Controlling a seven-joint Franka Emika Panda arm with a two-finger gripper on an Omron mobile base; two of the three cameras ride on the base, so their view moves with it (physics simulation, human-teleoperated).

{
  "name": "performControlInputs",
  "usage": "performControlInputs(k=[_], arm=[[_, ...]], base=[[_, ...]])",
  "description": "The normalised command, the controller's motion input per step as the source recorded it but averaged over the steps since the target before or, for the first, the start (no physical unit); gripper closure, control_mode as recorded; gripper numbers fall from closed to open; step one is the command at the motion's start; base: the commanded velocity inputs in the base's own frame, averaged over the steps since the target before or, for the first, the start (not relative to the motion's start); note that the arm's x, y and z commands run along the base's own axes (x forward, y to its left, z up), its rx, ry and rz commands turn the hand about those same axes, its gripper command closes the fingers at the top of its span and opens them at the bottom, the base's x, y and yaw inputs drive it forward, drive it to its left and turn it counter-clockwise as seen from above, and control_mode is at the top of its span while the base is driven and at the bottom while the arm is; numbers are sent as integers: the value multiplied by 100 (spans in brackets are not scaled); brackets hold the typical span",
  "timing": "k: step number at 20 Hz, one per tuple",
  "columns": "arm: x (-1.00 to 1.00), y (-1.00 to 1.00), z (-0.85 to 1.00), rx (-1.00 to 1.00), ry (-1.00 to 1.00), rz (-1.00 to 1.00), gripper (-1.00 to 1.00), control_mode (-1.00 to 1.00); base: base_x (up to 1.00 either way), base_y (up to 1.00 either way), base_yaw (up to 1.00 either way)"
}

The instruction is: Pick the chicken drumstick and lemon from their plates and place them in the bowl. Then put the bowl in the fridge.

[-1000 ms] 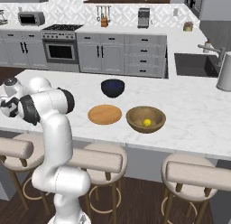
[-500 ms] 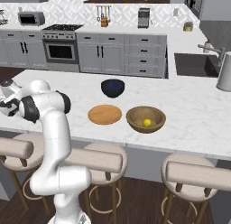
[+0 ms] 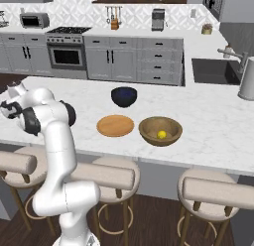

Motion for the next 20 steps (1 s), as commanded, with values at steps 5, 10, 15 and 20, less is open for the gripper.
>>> performControlInputs(k=[5, 10, 15, 20], arm=[[55, 21, -61, 0, 4, 2, -100, -100], [36, 5, -37, 0, 2, 5, -100, -100], [9, 12, -19, 0, 5, 8, 100, -100], [-26, -30, -60, 0, 5, 13, 100, -100]], base=[[0, 0, 0], [0, 0, 0], [0, 0, 0], [0, 0, 0]])
